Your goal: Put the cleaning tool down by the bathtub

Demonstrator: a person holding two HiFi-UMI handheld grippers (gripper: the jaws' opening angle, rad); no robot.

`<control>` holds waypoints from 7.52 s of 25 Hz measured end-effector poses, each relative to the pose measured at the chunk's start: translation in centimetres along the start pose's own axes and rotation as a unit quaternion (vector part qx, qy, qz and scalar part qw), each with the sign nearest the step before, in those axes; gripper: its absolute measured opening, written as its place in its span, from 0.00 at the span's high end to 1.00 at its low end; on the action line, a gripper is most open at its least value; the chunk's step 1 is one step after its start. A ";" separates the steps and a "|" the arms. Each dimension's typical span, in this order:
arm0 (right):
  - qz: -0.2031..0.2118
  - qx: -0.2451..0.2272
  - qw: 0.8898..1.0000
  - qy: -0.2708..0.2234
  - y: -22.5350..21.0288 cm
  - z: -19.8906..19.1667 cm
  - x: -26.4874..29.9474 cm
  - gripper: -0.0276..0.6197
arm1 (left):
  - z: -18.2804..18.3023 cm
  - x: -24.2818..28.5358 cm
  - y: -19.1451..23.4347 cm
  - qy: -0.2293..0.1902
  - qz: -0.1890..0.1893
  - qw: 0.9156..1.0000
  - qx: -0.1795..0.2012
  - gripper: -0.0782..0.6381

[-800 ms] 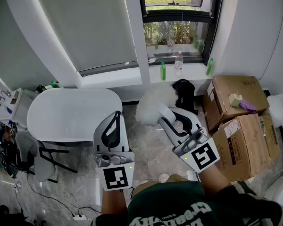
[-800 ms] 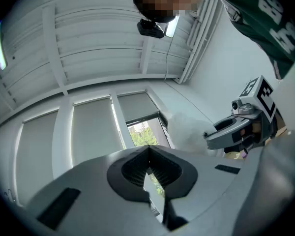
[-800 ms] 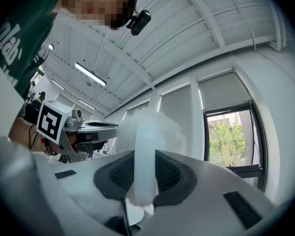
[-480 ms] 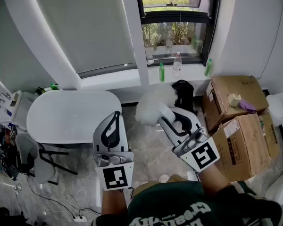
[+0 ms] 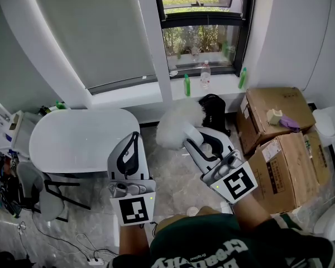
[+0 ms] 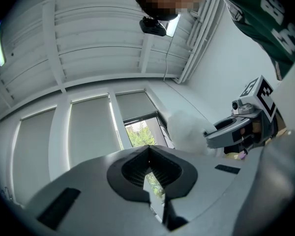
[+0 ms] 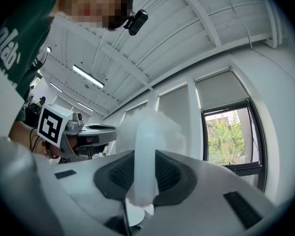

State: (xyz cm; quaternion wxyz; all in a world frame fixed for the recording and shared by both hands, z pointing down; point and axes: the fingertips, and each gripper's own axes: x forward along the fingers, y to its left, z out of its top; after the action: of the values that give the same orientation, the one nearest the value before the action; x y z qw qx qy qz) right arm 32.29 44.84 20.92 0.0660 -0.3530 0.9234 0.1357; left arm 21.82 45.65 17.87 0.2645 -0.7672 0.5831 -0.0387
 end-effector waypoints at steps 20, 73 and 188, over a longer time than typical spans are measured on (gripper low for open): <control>0.002 0.006 1.000 0.005 -0.5 -0.4 -0.4 0.82 | 1.6 0.5 -0.2 -0.015 -0.001 1.000 -0.012 0.88; -0.040 0.025 0.998 0.037 -15.7 -13.5 29.6 0.82 | -17.0 30.3 15.1 -0.033 -0.068 0.997 -0.035 0.88; 0.149 0.024 0.989 0.000 -26.4 -20.3 52.7 0.82 | -29.9 46.7 26.7 0.076 0.089 0.993 -0.028 0.88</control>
State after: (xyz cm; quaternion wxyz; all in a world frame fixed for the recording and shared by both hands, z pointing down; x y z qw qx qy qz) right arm 10.29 -13.47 23.44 0.0536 -0.2099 0.9686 0.1217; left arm 2.30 -12.71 19.84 0.2001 -0.7142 0.6683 -0.0570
